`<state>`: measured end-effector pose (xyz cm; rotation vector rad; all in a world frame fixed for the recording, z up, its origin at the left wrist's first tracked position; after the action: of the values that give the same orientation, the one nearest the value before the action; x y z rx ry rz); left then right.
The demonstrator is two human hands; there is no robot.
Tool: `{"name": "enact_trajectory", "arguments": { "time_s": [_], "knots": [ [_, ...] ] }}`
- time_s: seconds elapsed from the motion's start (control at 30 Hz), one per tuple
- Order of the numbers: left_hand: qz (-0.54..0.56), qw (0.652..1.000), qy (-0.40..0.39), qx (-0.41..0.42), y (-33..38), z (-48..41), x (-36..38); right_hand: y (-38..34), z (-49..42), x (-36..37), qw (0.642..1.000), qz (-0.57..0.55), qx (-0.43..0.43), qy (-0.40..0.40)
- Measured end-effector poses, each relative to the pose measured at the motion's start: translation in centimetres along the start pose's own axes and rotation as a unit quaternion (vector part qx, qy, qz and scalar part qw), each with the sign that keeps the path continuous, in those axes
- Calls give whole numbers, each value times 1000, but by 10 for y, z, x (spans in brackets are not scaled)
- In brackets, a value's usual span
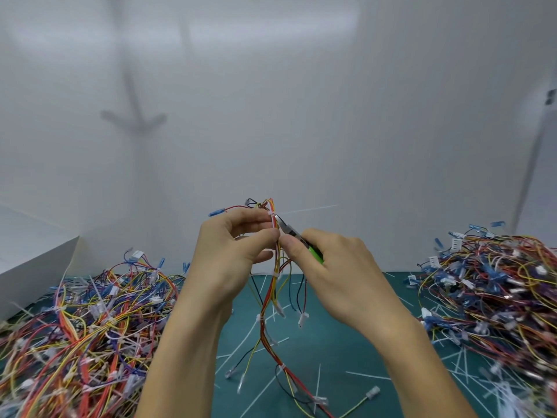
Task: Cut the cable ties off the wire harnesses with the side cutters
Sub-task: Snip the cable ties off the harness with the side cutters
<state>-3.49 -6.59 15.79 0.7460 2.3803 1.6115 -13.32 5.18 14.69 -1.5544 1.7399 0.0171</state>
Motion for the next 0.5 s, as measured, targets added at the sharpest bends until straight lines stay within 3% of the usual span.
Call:
{"name": "enact_trajectory", "arguments": {
  "time_s": [0.5],
  "knots": [
    [-8, 1000, -19, 13, 4, 3, 2, -1, -1, -4, 1000, -22, 7, 0]
  ]
}}
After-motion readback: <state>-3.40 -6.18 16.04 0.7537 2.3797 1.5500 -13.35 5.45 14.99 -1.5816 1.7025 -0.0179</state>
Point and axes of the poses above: each hand's wrist, its own z-axis away from the middle knuckle, its own x-axis out of the palm, y = z × x, the point moved 3 cm from there along -z, towards the middle knuckle, and after that the axes turned 12 degrees about y, right-handed, at the moved point
